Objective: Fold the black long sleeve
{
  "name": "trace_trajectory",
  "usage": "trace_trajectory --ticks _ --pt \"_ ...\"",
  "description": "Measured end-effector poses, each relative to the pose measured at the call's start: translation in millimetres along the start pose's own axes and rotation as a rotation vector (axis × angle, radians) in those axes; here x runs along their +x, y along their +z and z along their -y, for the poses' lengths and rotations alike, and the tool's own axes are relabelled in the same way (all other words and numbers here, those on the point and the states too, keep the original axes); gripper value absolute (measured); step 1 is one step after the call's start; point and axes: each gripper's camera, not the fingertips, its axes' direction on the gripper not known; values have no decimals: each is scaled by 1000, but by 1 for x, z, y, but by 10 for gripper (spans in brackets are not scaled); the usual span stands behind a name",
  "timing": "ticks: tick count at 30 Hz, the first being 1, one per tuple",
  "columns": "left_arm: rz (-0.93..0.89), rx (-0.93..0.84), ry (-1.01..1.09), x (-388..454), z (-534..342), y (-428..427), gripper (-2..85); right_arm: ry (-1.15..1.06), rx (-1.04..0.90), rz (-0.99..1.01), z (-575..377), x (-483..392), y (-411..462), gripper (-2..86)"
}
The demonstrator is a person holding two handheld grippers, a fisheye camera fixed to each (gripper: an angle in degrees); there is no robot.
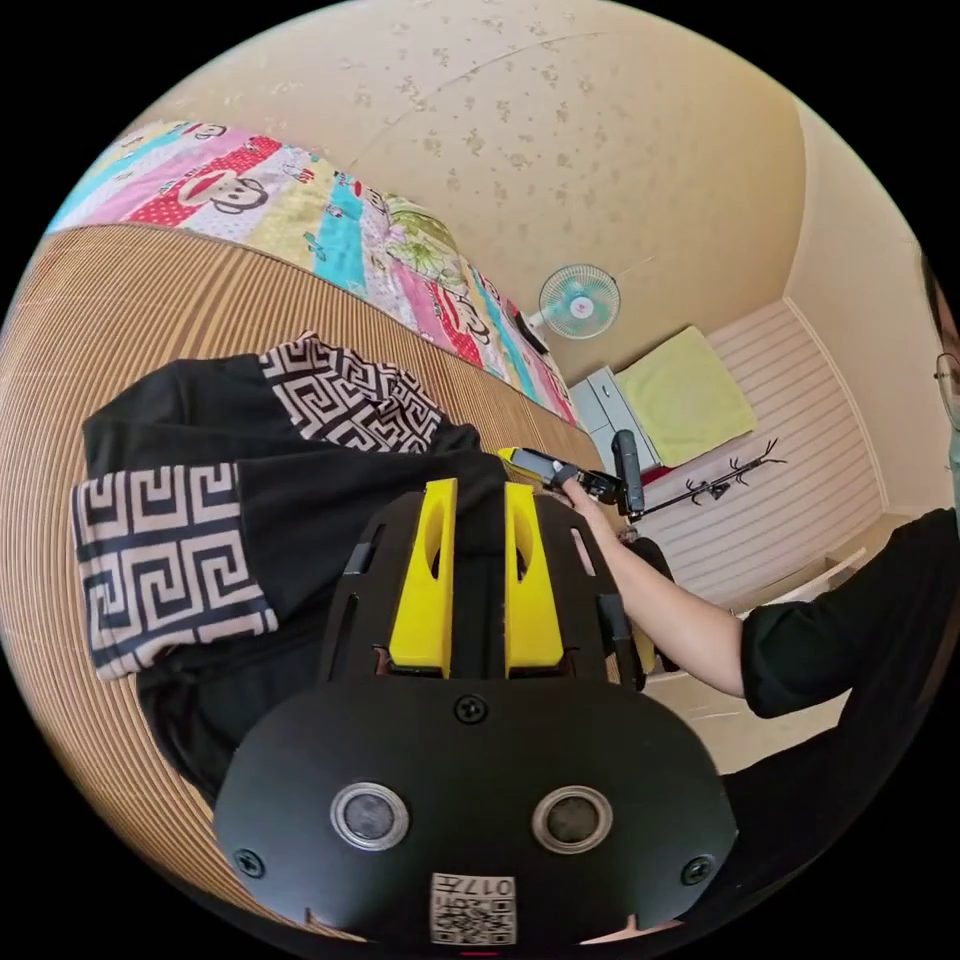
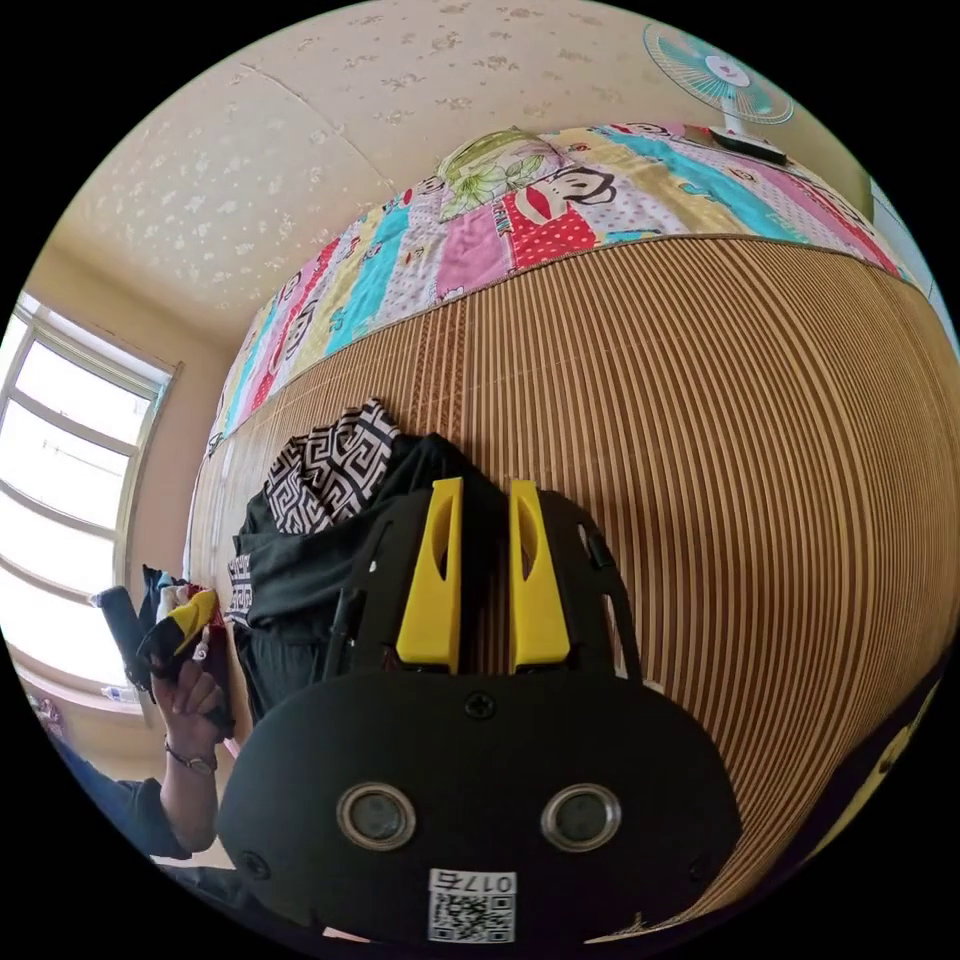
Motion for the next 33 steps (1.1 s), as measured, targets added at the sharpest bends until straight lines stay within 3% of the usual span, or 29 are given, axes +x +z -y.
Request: trace_trajectory --ticks 8,13,15,16,21,25,28,33 --pt "51 -245 202 42 69 119 80 -36 -104 192 -88 6 -41 87" --pt "107 -438 308 60 100 219 80 -23 -113 61 -109 0 -33 67" --pt "206 -651 297 52 96 279 40 -44 -130 35 -109 1 -36 54" --pt "198 -661 312 52 95 286 35 -51 -133 31 -109 4 -42 48" --pt "103 -440 207 43 100 281 30 -17 -70 80 -108 41 -77 47" --pt "-25 -380 99 29 91 275 78 6 -87 175 -109 72 -84 72" --pt "-59 -257 132 44 79 216 100 -21 -19 199 -119 82 -123 81" --pt "137 -151 -3 54 -29 54 128 -73 -207 250 -162 99 -154 81"
